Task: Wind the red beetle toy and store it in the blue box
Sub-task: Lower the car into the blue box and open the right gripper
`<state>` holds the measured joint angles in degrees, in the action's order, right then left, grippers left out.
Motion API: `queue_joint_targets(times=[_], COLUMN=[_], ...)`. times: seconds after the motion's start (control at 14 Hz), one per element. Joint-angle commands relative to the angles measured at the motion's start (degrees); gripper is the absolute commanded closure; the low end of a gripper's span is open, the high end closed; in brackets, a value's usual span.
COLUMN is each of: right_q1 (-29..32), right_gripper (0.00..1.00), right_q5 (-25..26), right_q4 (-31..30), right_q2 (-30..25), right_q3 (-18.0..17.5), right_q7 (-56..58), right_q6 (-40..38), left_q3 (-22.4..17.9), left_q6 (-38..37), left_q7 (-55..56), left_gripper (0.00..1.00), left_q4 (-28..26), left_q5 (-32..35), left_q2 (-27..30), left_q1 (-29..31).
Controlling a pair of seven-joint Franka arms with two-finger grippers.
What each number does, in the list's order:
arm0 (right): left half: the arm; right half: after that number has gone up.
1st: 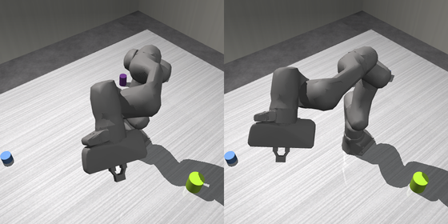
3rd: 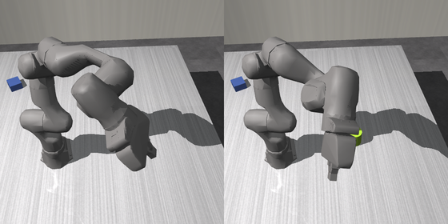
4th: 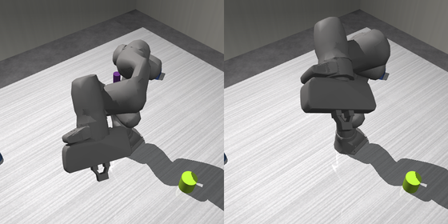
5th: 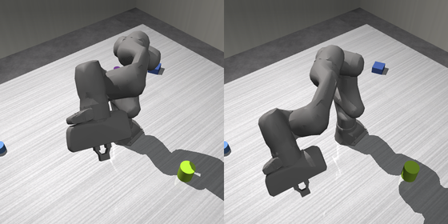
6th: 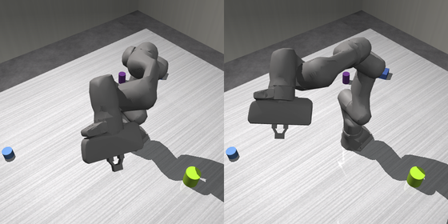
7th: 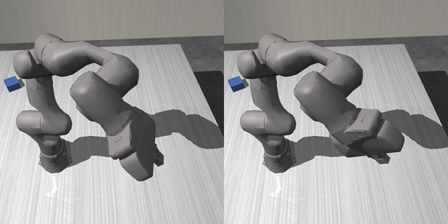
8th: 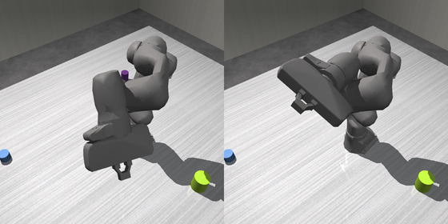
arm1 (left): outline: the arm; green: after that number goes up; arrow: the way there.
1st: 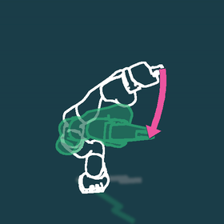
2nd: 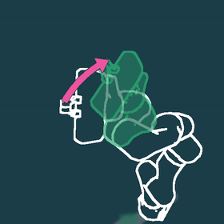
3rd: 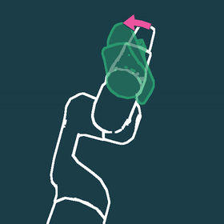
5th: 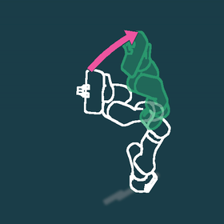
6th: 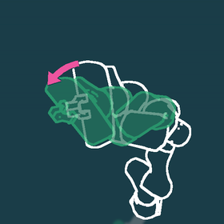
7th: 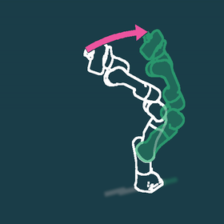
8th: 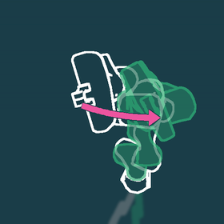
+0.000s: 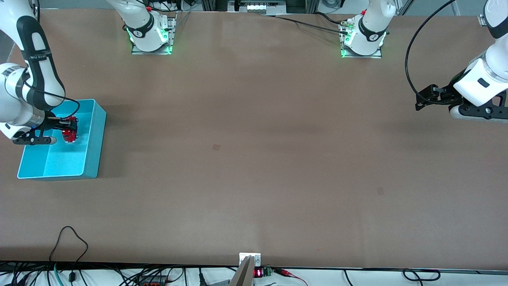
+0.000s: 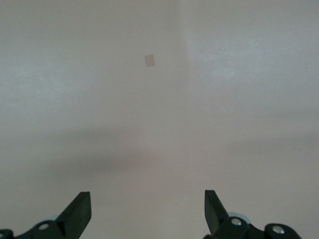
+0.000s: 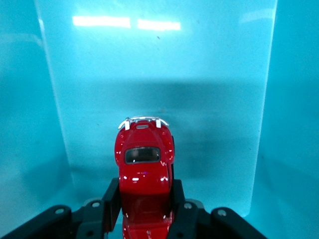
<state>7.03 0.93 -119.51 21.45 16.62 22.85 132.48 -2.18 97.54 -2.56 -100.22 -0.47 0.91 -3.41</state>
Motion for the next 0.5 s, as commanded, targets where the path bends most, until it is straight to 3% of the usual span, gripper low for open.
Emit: queue_joint_targets(times=[0.0,0.21,0.43], right_q1=[0.88,0.79,0.27], right_gripper=[0.65,0.04,0.00], right_q5=[-0.58,-0.76,-0.67], right_q4=[0.07,0.24,1.12], right_q2=[0.70,0.35,-1.40], right_q3=[0.43,0.34,0.17], right_q7=[-0.26,-0.26,0.09], right_q6=[0.14,-0.03,-0.38], left_q3=[-0.19,-0.19,-0.19], left_q6=[-0.60,-0.69,-1.13], left_q7=[-0.87,-0.87,-0.87], left_gripper=[0.00,0.00,0.00], left_q4=[0.73,0.82,0.91], left_q5=[1.00,1.00,1.00], left_q2=[0.24,0.24,0.24], left_q1=[-0.28,-0.28,-0.28])
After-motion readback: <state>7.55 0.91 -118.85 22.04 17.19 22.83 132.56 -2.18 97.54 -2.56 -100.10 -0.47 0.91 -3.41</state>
